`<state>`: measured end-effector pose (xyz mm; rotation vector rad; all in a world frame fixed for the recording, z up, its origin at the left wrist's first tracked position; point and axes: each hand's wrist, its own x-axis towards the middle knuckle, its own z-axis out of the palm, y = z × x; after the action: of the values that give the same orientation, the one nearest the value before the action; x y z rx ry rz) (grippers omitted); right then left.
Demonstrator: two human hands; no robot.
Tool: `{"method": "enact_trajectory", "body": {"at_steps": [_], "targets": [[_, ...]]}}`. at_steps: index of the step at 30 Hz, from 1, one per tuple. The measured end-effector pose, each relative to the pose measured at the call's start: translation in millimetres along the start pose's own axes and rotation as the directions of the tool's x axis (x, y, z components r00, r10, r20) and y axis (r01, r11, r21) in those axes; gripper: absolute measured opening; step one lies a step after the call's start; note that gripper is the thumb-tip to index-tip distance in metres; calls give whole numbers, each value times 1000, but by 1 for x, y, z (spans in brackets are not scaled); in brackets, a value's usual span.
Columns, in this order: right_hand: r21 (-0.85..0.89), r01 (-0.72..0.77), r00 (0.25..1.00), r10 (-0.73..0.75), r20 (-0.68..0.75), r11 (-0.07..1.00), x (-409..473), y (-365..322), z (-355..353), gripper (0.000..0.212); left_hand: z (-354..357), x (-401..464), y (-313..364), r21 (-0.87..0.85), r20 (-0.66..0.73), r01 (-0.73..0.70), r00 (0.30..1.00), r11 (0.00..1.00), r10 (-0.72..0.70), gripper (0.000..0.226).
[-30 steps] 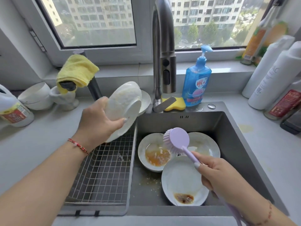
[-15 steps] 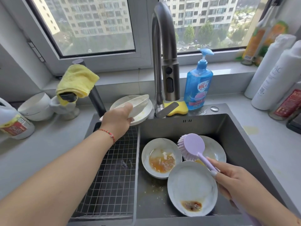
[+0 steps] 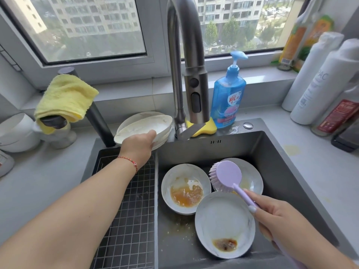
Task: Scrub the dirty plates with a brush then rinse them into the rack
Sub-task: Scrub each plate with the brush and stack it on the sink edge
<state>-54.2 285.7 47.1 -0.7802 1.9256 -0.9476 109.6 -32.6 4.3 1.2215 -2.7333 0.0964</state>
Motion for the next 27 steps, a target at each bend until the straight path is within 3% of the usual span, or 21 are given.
{"method": "enact_trajectory", "body": {"at_steps": [13,18,22,27], "targets": [[-24,-63,998,63,-26,998,6,13,1,43,26,10,-3,-153,42,-20,999,988,27,4],[-15,-70,997,69,-33,997,4,11,1,42,33,7,-2,-181,43,-6,999,983,14,24],[-12,-79,996,79,-37,997,3,9,-2,42,40,6,-4,-215,40,25,999,976,-17,16],[-29,-59,998,58,-30,998,3,10,-7,43,43,6,-1,-231,65,86,995,969,-73,25]]}}
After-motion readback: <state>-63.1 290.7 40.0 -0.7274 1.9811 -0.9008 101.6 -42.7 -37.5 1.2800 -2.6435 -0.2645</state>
